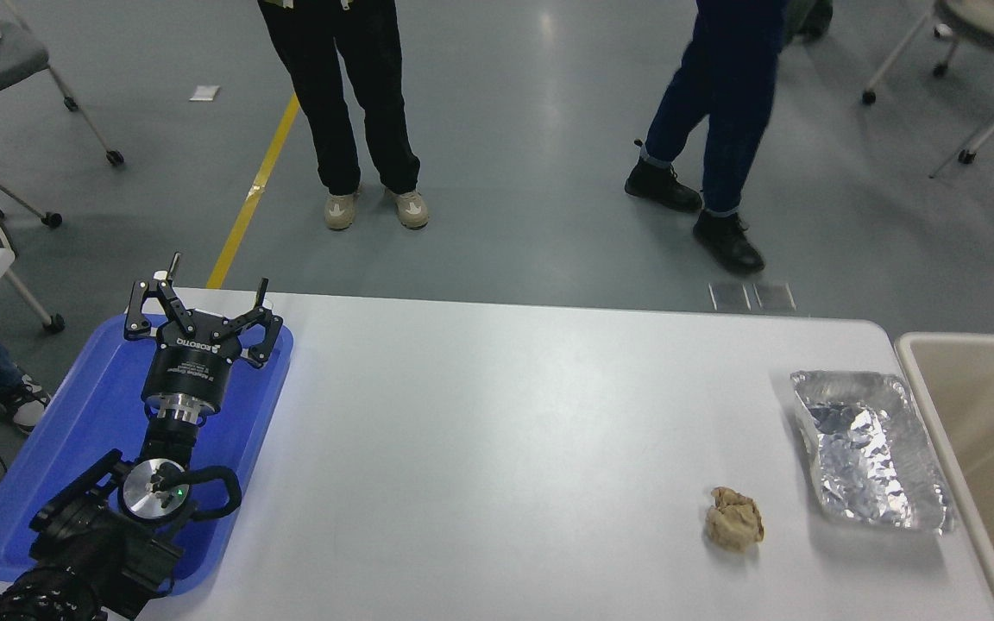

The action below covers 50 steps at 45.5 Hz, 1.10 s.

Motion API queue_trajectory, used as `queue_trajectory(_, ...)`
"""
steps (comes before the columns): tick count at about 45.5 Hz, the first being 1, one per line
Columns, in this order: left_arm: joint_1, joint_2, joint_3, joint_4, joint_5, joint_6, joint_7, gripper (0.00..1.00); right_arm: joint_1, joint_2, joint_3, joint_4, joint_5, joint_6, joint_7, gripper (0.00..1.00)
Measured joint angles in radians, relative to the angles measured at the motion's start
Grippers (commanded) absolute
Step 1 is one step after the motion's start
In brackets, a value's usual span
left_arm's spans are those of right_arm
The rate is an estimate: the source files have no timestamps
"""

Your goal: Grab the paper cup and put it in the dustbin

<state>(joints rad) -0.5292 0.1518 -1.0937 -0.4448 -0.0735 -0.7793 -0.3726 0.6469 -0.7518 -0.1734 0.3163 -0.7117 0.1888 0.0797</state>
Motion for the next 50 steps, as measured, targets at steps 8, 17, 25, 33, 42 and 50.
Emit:
queue_trajectory(8, 0.0, 0.0, 0.0, 0.0, -0.001, 0.0, 0.0, 1.0, -0.061, 0.059, 0.043, -0.033, 0.069, -0.042, 0.0, 0.0)
queue_trajectory(17, 0.0, 0.0, 0.0, 0.0, -0.001, 0.0, 0.0, 1.0, -0.096, 0.092, 0.063, -0.046, 0.106, -0.075, 0.0, 0.98)
queue_trajectory(25, 0.0, 0.0, 0.0, 0.0, -0.001, 0.0, 0.0, 1.0, -0.109, 0.101, 0.089, -0.043, 0.121, -0.087, 0.002, 1.0)
queue_trajectory(33, 0.0, 0.0, 0.0, 0.0, -0.002, 0.0, 0.0, 1.0, -0.112, 0.103, 0.105, -0.035, 0.128, -0.089, 0.003, 1.0)
queue_trajectory(42, 0.0, 0.0, 0.0, 0.0, -0.002, 0.0, 0.0, 1.0, -0.075, 0.052, 0.111, 0.084, 0.131, -0.087, 0.002, 1.0)
queue_trajectory(50, 0.0, 0.0, 0.0, 0.0, -0.002, 0.0, 0.0, 1.0, 0.016, -0.092, 0.11, 0.355, 0.109, -0.083, -0.019, 1.0)
